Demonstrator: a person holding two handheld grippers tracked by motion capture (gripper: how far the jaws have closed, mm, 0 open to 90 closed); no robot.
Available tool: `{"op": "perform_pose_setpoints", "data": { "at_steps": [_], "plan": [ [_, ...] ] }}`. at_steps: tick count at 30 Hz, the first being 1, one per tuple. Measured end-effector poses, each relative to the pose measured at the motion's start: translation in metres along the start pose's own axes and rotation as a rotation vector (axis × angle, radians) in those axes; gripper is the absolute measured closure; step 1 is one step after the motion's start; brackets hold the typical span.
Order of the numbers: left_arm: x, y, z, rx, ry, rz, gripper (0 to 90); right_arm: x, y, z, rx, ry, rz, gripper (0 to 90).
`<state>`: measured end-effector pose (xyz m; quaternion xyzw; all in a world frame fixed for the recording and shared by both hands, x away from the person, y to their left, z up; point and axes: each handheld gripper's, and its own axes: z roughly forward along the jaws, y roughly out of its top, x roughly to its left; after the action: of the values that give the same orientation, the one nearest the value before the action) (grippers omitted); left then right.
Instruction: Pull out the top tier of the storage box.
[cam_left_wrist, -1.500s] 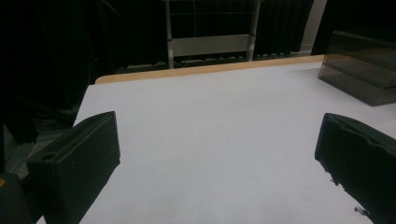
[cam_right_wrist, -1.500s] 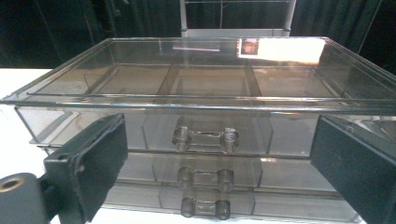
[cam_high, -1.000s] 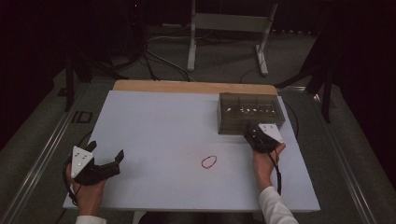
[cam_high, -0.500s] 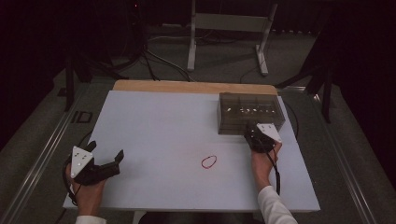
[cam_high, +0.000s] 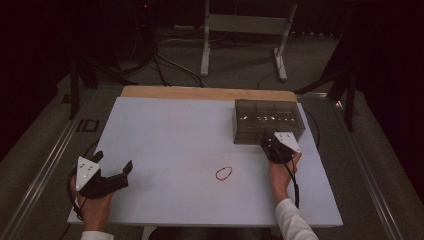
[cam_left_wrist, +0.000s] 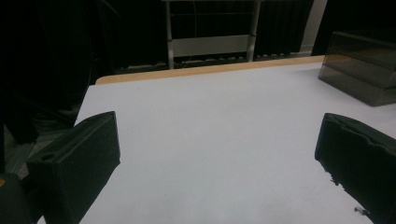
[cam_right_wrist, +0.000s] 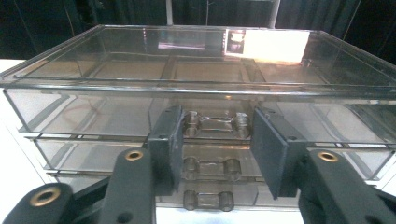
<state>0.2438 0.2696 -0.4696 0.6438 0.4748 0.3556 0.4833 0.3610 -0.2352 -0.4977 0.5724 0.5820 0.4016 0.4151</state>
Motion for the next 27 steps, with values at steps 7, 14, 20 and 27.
{"op": "perform_pose_setpoints", "data": {
  "at_steps": [7, 14, 20, 27],
  "plan": [
    [0.0, 0.0, 0.0, 0.0, 0.0, 0.0, 1.6, 0.0, 0.0, 0.0, 0.001, 0.002, 0.002, 56.3],
    [0.0, 0.0, 0.0, -0.001, 0.0, -0.001, 1.6, -0.001, 0.001, 0.0, 0.006, 0.004, 0.002, 56.5],
    [0.0, 0.0, 0.0, -0.002, 0.001, 0.0, 1.6, -0.001, 0.001, -0.004, 0.016, 0.01, -0.001, 56.4],
    [0.0, 0.0, 0.0, -0.002, 0.001, 0.0, 1.6, -0.002, -0.003, -0.016, 0.02, 0.021, 0.0, 56.4]
  ]
}}
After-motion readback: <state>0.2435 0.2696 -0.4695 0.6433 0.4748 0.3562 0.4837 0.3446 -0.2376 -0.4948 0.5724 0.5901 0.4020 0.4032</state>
